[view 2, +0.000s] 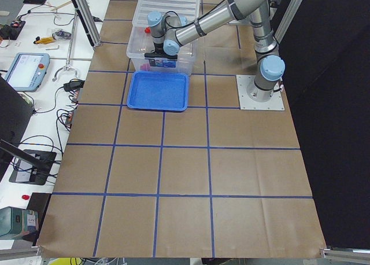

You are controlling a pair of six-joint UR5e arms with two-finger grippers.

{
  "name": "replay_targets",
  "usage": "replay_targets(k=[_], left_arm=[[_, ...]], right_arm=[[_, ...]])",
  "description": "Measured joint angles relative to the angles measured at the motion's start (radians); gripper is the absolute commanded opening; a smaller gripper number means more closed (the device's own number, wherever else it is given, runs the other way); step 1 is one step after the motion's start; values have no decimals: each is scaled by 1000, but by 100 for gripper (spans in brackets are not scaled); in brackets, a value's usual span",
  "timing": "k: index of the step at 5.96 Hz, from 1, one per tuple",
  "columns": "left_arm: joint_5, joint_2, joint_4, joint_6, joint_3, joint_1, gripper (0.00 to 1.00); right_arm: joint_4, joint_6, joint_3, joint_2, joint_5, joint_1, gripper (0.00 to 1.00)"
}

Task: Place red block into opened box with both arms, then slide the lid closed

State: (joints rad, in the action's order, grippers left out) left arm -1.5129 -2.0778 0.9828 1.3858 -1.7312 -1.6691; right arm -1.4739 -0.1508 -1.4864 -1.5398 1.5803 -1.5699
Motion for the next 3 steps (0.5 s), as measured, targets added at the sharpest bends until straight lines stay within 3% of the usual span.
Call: replay_targets(k=[3], left_arm=[[11,51,49,-7,25,1,94]], right_arm=[[-4,-1,0,-2,-11,5,100]])
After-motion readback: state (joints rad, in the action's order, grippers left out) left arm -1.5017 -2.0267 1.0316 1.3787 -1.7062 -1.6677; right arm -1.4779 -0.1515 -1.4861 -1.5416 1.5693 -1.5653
